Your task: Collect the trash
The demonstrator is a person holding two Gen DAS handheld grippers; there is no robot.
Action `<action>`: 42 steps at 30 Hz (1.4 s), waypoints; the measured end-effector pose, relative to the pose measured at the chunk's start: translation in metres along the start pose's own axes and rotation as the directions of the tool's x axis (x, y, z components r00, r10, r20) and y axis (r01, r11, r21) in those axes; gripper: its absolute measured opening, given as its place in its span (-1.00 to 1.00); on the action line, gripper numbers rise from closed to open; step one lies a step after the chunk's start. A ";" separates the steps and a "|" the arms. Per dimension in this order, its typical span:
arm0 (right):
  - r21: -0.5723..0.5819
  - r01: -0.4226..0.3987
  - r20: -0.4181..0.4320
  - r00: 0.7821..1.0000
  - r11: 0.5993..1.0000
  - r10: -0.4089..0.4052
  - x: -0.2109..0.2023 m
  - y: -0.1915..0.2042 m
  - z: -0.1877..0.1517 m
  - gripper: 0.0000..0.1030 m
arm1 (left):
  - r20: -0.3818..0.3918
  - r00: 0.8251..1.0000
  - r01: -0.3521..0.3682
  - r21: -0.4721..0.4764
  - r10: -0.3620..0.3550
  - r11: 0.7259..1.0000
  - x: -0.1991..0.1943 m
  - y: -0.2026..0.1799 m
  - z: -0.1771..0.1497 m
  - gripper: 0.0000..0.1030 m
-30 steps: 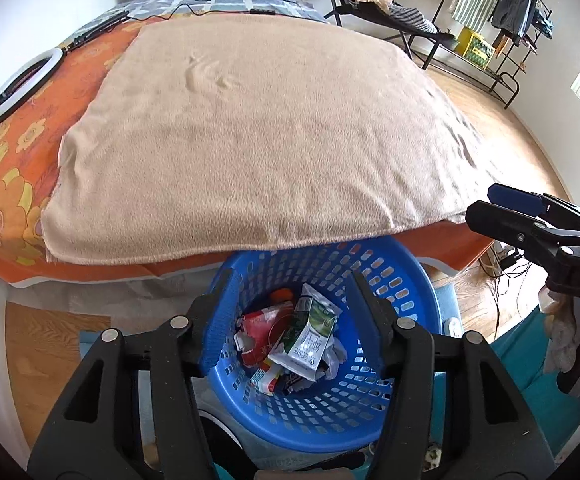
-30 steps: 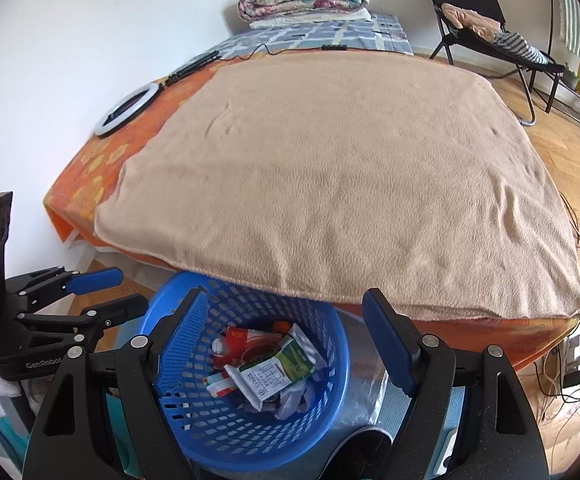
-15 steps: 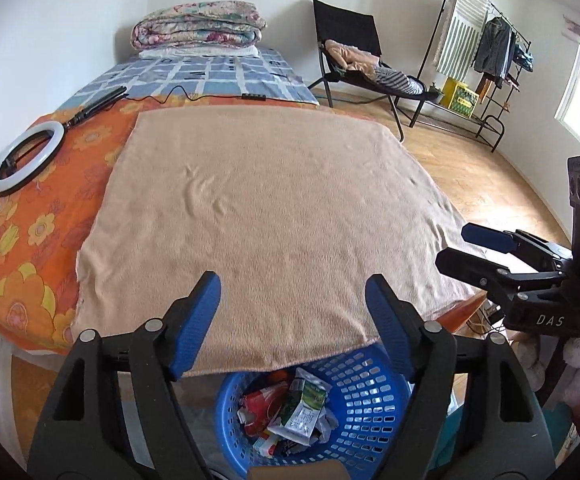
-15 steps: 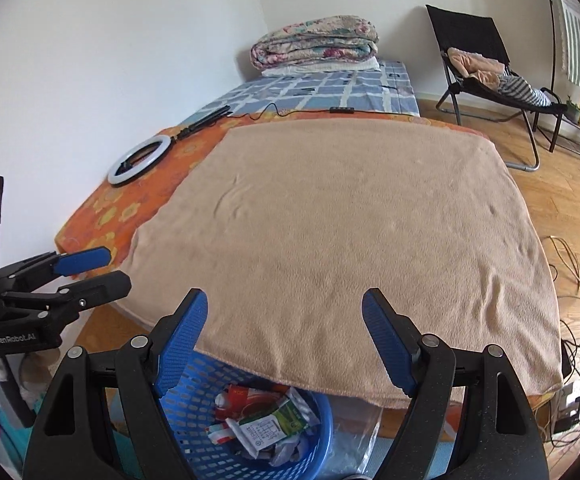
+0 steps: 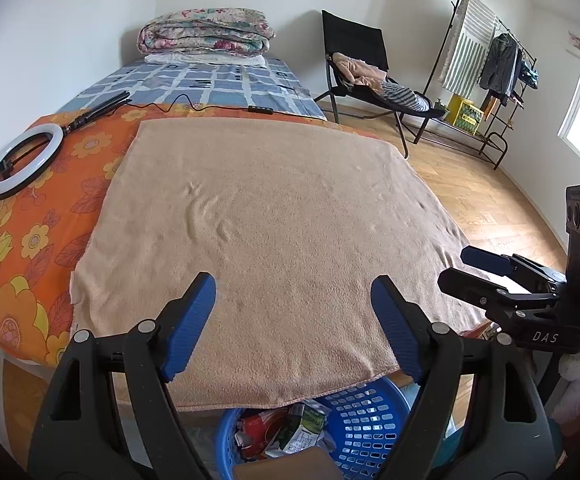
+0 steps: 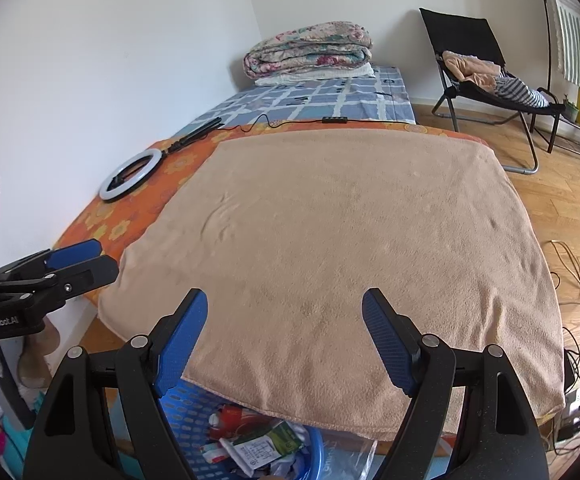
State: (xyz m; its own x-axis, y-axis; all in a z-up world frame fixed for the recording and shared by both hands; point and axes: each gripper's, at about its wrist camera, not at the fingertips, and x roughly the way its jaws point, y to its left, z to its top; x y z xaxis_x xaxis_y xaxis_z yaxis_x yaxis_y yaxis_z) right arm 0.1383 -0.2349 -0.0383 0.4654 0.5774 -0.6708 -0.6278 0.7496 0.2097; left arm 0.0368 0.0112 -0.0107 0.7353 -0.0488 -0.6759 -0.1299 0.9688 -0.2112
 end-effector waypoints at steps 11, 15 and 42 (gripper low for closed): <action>0.042 0.021 -0.024 1.000 0.999 -0.020 0.018 -0.004 0.000 0.55 | -0.021 0.999 -0.041 0.019 0.041 0.999 0.016 0.000 -0.004 0.79; 0.031 0.025 -0.036 0.999 0.999 -0.024 0.022 -0.002 -0.001 0.55 | -0.008 1.000 -0.024 0.001 0.024 1.000 0.014 -0.001 -0.003 0.90; 0.040 0.043 -0.046 0.998 0.998 -0.041 0.021 -0.001 -0.004 0.56 | -0.024 1.000 -0.021 -0.039 0.020 0.999 0.017 0.004 -0.003 0.92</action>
State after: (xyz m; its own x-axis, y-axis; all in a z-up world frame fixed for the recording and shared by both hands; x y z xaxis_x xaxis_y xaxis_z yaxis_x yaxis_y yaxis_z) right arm 0.1463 -0.2251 -0.0560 0.4614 0.5307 -0.7110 -0.5819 0.7859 0.2090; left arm 0.0468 0.0138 -0.0249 0.7166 -0.0348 -0.6966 -0.1713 0.9594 -0.2241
